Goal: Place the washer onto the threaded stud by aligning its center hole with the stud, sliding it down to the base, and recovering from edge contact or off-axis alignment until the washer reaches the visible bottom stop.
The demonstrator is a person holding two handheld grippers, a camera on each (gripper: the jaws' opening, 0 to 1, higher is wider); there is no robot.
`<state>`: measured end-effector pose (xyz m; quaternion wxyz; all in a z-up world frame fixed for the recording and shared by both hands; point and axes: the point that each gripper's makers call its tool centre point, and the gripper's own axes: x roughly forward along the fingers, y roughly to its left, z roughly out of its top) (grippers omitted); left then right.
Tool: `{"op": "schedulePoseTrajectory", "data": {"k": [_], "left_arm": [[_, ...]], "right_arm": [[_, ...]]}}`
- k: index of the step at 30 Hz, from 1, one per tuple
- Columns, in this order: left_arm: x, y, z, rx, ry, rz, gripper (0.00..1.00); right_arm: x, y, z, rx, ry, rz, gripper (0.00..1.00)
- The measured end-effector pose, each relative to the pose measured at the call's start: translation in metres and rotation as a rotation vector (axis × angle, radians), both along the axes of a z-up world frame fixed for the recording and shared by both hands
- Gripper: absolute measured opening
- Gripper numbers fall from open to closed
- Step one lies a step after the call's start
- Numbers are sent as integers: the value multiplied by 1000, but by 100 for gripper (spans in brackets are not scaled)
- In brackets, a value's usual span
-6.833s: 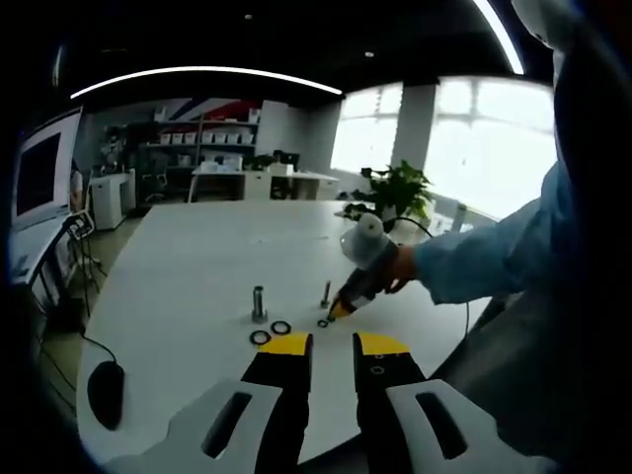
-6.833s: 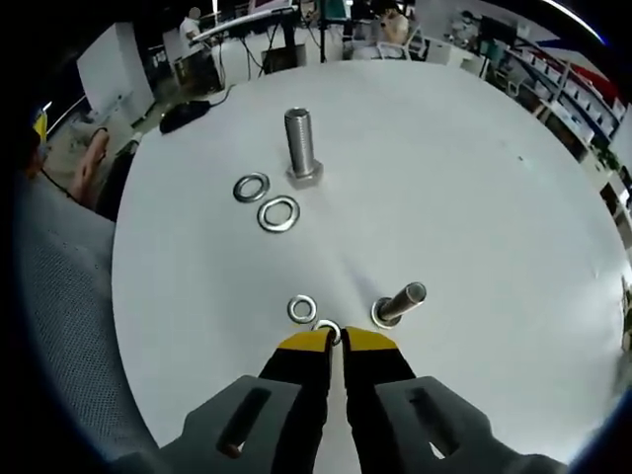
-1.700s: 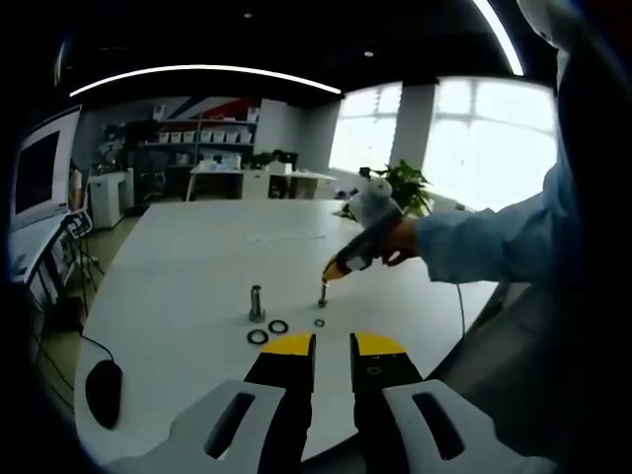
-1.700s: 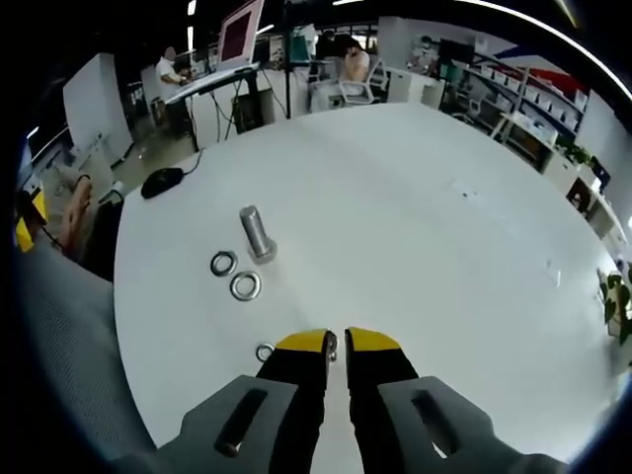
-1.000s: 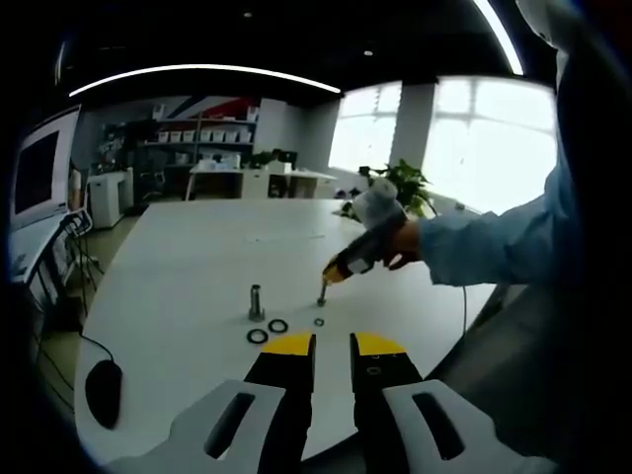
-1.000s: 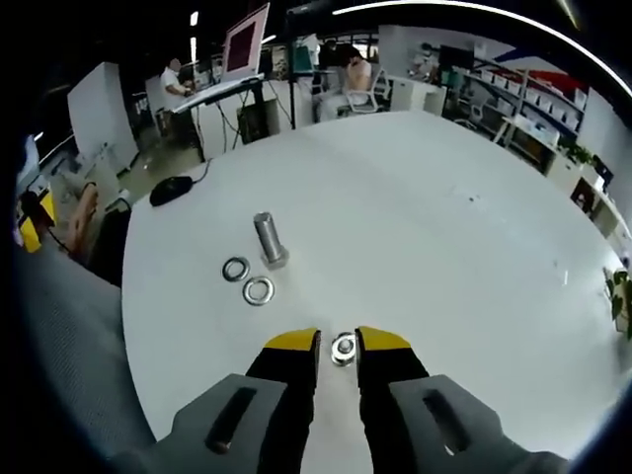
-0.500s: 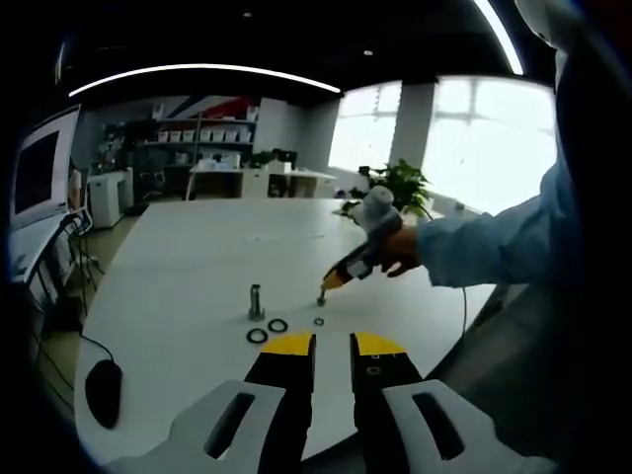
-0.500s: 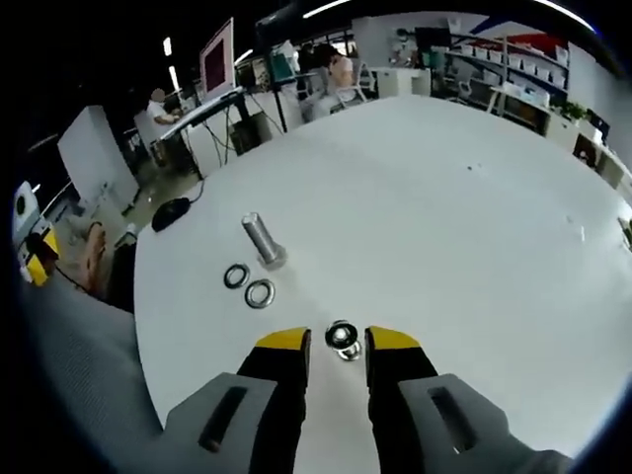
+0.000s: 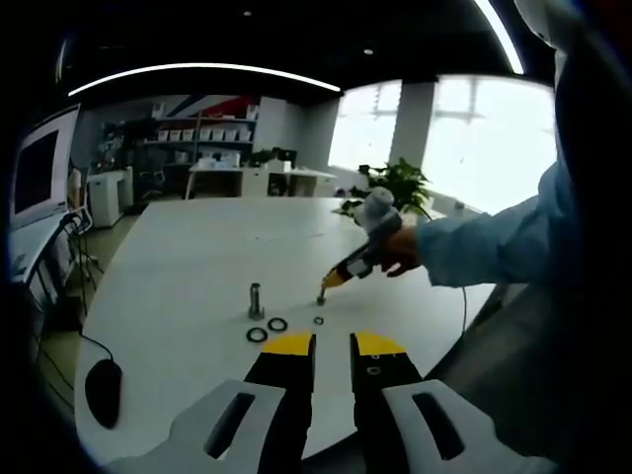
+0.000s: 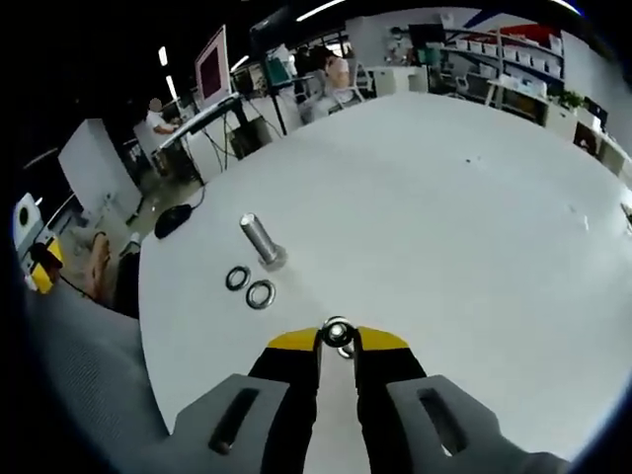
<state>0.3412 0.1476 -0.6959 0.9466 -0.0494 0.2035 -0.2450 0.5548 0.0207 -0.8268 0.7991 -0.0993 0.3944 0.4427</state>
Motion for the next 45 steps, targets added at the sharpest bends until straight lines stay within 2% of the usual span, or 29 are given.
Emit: {"op": "schedulePoseTrajectory", "data": {"k": [10, 15, 26, 31, 36, 45], "left_arm": [[1, 0, 0, -1, -1, 1, 12], [1, 0, 0, -1, -2, 3, 12], [2, 2, 1, 0, -10, 8, 12], [2, 2, 1, 0, -10, 9, 12], [2, 1, 1, 1, -9, 7, 12], [2, 1, 1, 0, -9, 6, 12]], "right_arm": [[0, -1, 8, -4, -25, 0, 14], [0, 1, 9, -79, -95, 55, 14], [-2, 3, 6, -152, -145, 99, 14], [2, -1, 8, -223, -217, 129, 14], [-4, 3, 7, -263, -254, 174, 14], [1, 4, 6, -264, -258, 176, 14]]}}
